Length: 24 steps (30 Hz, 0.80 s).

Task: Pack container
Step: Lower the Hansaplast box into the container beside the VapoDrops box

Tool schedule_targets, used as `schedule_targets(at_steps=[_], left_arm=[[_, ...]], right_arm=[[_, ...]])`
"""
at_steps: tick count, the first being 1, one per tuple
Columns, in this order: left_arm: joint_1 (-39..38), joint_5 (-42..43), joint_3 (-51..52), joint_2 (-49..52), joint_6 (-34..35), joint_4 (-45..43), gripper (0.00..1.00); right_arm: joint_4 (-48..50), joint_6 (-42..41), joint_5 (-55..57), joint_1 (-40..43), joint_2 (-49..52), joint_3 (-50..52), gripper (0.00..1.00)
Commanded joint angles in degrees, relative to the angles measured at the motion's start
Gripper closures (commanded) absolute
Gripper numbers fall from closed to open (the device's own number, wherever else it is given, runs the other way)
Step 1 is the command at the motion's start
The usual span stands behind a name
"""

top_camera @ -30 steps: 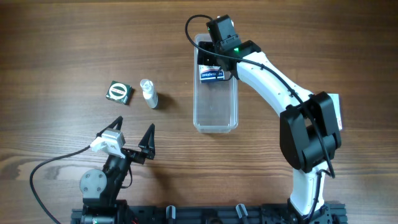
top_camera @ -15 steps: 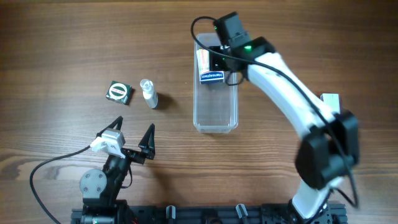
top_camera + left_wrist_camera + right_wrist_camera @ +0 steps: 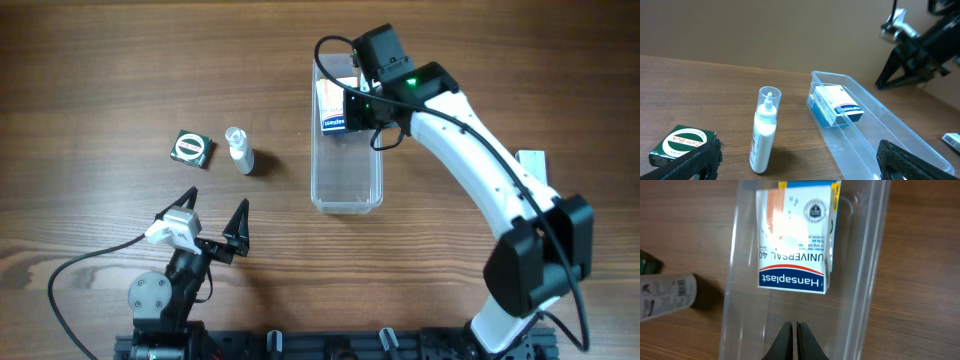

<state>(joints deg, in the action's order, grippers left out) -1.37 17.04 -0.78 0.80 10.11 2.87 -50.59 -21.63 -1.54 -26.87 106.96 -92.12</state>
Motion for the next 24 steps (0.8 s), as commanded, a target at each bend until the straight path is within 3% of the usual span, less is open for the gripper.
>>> schedule_targets(at_steps=[1, 24], left_arm=[[0.4, -0.2, 0.5, -0.4, -0.9, -0.1, 0.0], [0.4, -0.2, 0.5, -0.4, -0.9, -0.1, 0.0]], right_arm=[[-1.1, -0.9, -2.6, -0.3, 4.1, 1.0, 0.96], [1.3, -2.8, -1.8, -2.1, 12.6, 1.0, 0.95]])
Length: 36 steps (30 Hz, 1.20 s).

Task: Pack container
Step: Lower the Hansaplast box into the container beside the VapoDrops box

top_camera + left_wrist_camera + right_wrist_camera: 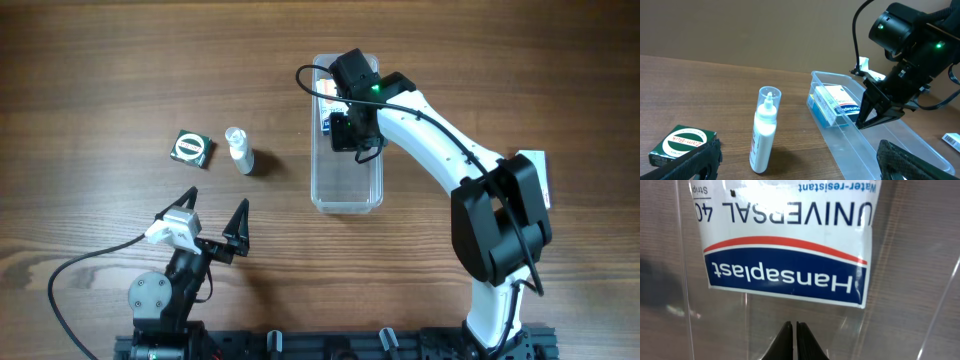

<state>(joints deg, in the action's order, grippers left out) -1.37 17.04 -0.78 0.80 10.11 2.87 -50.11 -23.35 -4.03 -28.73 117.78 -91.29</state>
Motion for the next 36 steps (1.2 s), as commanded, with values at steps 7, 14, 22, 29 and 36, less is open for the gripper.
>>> schedule_targets(at_steps=[7, 14, 22, 29, 36], left_arm=[[0.4, -0.2, 0.5, -0.4, -0.9, -0.1, 0.0], [0.4, -0.2, 0.5, -0.4, -0.9, -0.1, 0.0], [0.4, -0.2, 0.5, -0.4, -0.9, -0.1, 0.0], [0.4, -0.2, 0.5, -0.4, -0.9, -0.1, 0.0], [0.4, -0.2, 0.5, -0.4, -0.9, -0.1, 0.0]], right_arm=[[5.4, -1.2, 0.8, -0.2, 2.3, 0.1, 0.94], [7.8, -1.4, 1.6, -0.2, 2.4, 0.1, 0.93], [9.3, -2.3, 2.0, -0.2, 2.4, 0.1, 0.93], [10.7, -2.4, 2.0, -0.2, 2.4, 0.1, 0.93], [10.4, -2.5, 2.0, -0.2, 2.4, 0.1, 0.93]])
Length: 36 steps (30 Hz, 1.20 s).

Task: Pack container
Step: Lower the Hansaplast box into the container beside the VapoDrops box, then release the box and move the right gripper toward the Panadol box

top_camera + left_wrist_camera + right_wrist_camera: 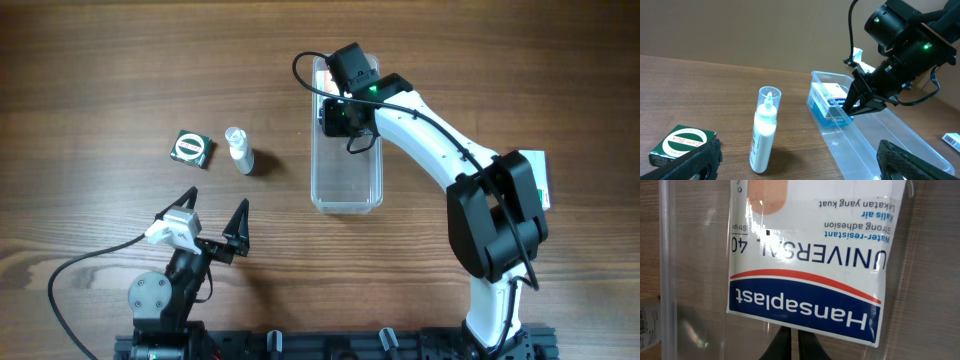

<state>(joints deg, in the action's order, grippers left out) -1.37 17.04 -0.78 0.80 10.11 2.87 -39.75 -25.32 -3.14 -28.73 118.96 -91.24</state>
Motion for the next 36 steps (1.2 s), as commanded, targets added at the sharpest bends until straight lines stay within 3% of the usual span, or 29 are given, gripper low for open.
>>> schedule_targets(at_steps=[1, 13, 19, 22, 23, 25, 27, 32, 36], left_arm=[[0.4, -0.2, 0.5, -0.4, -0.9, -0.1, 0.0], [0.4, -0.2, 0.5, -0.4, -0.9, -0.1, 0.0], [0.4, -0.2, 0.5, -0.4, -0.9, -0.1, 0.0], [0.4, -0.2, 0.5, -0.4, -0.9, -0.1, 0.0], [0.4, -0.2, 0.5, -0.4, -0.9, -0.1, 0.0], [0.4, -0.2, 0.5, -0.4, -0.9, -0.1, 0.0], [0.4, -0.2, 0.5, -0.4, -0.9, -0.1, 0.0], [0.4, -0.2, 0.5, -0.4, -0.9, -0.1, 0.0], [0.4, -0.2, 0.5, -0.4, -0.9, -0.1, 0.0]], right_arm=[[0.0, -0.5, 1.1, -0.2, 1.2, 0.1, 0.93], [-5.2, 1.5, 1.2, -0.2, 0.3, -5.0, 0.9], [-11.8, 4.4, 1.2, 1.3, -6.0, -9.7, 0.85], [-18.3, 6.6, 3.7, 4.4, -12.1, -12.6, 0.7], [-20.0, 7.9, 4.9, 5.7, -14.2, -12.8, 0.6], [-24.0, 10.5, 7.9, 9.4, -18.8, -12.8, 0.2], [-28.5, 12.0, 11.2, 13.6, -22.0, -12.8, 0.02], [-39.0, 19.8, 12.8, 26.8, -25.1, -12.8, 0.01], [-40.3, 25.6, 12.8, 33.8, -25.0, -12.2, 0.0]])
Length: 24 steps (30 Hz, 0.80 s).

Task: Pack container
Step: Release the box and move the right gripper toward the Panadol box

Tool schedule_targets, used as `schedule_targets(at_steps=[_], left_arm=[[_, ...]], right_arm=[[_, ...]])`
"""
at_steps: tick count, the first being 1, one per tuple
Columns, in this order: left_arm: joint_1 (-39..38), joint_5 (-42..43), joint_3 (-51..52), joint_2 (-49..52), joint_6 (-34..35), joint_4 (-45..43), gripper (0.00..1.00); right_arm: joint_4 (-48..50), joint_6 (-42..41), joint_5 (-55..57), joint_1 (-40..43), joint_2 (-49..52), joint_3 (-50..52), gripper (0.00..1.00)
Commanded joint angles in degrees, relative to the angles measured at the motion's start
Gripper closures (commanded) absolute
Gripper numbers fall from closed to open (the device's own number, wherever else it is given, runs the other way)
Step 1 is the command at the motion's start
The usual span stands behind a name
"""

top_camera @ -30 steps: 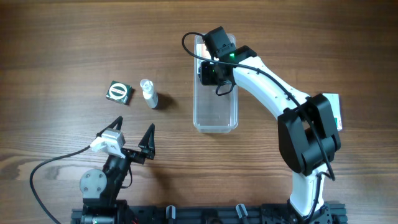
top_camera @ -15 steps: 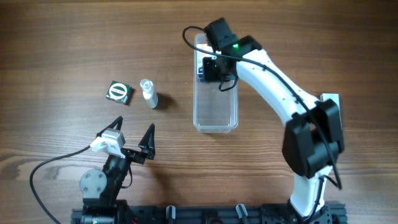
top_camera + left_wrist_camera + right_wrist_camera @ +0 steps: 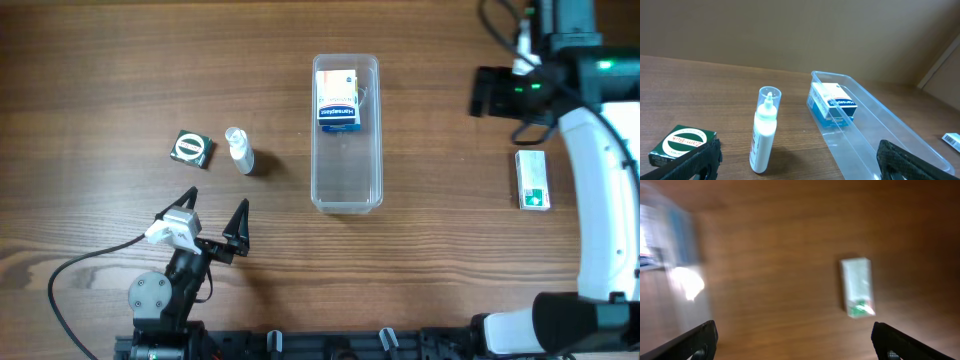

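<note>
A clear plastic container (image 3: pixel 347 190) lies in the middle of the table, with a blue and white Hansaplast box (image 3: pixel 338 100) at its far end, also visible as the box (image 3: pixel 835 102) in the left wrist view. A white bottle (image 3: pixel 239 150) and a dark green tin (image 3: pixel 191 148) lie to its left. A white and green box (image 3: pixel 533 180) lies at the right, seen blurred as the small box (image 3: pixel 857 286). My right gripper (image 3: pixel 792 342) is open, high over the bare wood between container and small box. My left gripper (image 3: pixel 215 222) stands open near the front edge, empty.
The container's near half (image 3: pixel 900 145) holds nothing. Bare wood lies between the container and the white and green box. The right arm (image 3: pixel 600 140) runs along the table's right side.
My right gripper was shut, its tips against the Hansaplast box inside the container. Now it is open, out of the container and over to the right. The box lies at the far end.
My right gripper stayed shut over the container near the Hansaplast box, then lower at the box's near edge, then against it further in. The box ended close to the far wall. Now the gripper is open at the right. The left arm never moved.
</note>
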<state>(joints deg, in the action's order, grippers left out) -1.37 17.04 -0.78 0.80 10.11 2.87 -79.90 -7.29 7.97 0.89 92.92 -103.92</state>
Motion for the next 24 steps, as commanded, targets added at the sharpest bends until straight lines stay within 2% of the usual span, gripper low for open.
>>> schedule_targets(at_steps=[1, 7, 14, 21, 24], left_arm=[[0.4, -0.2, 0.5, -0.4, -0.9, -0.1, 0.0], [0.4, -0.2, 0.5, -0.4, -0.9, -0.1, 0.0], [0.4, -0.2, 0.5, -0.4, -0.9, -0.1, 0.0], [0.4, -0.2, 0.5, -0.4, -0.9, -0.1, 0.0], [0.4, -0.2, 0.5, -0.4, -0.9, -0.1, 0.0]], right_arm=[[0.4, 8.4, 1.7, 5.3, 1.0, 0.5, 0.0], [2.1, 14.5, 0.8, 8.9, 1.2, 2.6, 0.0], [10.3, 23.3, 0.5, 15.0, 1.5, 14.9, 0.0], [19.2, 31.4, -15.1, 24.7, 1.5, 24.2, 0.0], [22.0, 31.3, -15.3, 26.0, 1.5, 25.8, 0.0]])
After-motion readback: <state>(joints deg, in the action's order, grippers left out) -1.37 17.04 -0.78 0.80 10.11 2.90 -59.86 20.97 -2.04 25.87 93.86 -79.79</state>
